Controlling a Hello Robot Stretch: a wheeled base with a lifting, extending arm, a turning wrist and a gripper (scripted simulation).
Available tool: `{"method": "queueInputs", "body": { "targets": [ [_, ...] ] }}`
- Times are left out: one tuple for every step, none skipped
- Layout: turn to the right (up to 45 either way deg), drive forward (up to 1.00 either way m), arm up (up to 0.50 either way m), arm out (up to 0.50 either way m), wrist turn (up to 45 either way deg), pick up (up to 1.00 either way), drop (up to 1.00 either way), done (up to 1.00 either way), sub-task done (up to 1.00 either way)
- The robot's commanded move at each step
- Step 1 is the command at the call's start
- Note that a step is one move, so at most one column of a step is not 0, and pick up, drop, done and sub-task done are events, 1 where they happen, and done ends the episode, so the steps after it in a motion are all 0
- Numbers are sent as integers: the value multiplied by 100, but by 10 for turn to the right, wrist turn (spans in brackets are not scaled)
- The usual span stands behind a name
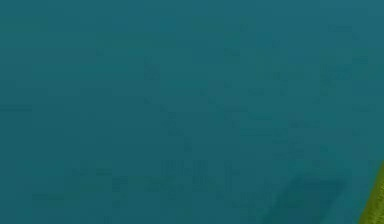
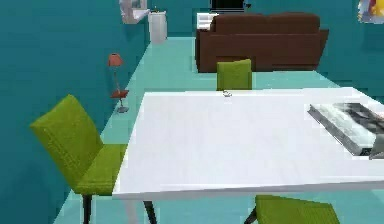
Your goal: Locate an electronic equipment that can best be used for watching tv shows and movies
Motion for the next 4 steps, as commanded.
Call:
{"method": "queueInputs", "body": {
  "targets": [
    [-450,0,0,0,0,0,0,0,0],
    [-450,0,0,0,0,0,0,0,0],
    [-210,0,0,0,0,0,0,0,0],
    [0,45,0,0,0,0,0,0,0]
  ]
}}
